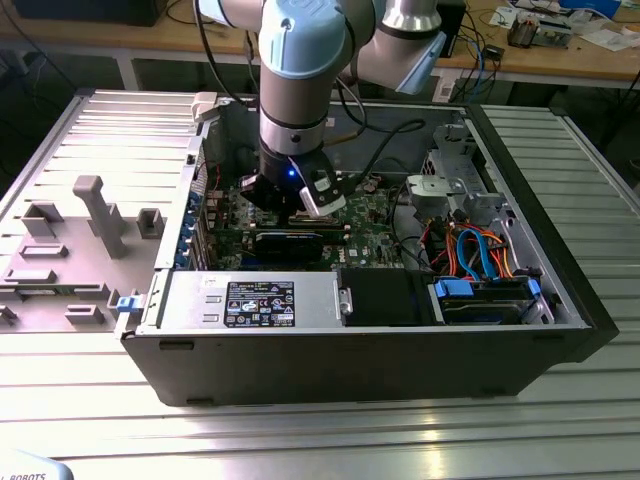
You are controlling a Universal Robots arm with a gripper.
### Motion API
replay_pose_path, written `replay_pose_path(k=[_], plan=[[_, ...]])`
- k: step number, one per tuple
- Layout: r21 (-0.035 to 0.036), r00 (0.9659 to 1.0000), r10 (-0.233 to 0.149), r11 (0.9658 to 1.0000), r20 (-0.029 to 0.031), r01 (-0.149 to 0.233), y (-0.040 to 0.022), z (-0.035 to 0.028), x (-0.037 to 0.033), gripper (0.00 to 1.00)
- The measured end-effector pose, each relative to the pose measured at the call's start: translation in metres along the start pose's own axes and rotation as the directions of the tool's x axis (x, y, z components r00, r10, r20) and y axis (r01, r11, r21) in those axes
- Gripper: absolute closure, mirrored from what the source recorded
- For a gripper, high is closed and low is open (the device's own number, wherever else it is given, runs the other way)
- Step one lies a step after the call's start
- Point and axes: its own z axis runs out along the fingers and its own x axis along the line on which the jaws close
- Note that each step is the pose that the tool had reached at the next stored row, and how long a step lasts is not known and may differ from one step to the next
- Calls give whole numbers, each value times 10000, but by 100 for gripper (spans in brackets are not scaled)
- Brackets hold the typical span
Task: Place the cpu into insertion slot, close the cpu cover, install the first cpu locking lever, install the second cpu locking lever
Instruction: 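Install the second cpu locking lever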
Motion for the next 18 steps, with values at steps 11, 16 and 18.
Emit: replay_pose_path(k=[11,16,18], plan=[[-272,10000,-16,9996,18,16,-4,26,3,89],[-407,10000,-23,9992,26,25,-10,52,4,89],[-458,10000,-26,9989,30,27,-11,62,5,89]])
